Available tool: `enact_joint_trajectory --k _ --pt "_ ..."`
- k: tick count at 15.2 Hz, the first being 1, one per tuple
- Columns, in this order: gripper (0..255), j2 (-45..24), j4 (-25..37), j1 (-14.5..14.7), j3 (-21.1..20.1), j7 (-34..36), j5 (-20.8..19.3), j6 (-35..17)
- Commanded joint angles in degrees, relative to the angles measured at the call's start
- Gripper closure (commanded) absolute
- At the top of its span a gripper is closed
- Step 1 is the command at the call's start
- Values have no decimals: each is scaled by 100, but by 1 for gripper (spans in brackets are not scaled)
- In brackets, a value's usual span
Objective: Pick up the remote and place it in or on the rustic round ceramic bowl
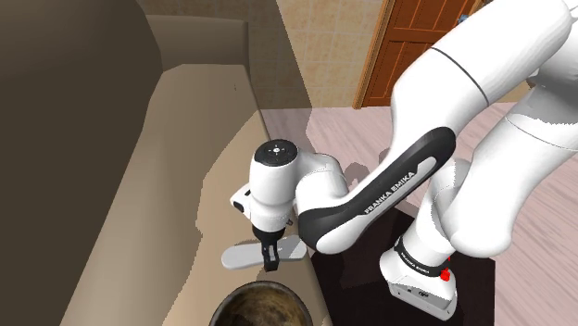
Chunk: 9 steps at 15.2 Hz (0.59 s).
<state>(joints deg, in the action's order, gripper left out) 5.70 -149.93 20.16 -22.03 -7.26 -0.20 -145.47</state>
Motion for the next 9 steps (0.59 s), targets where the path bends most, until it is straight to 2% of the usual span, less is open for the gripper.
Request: enact_joint_trajectory --k 1,9 --pt "255 129 25 17 12 -64 80 143" --pt "255 693 218 96 93 -288 351 871"
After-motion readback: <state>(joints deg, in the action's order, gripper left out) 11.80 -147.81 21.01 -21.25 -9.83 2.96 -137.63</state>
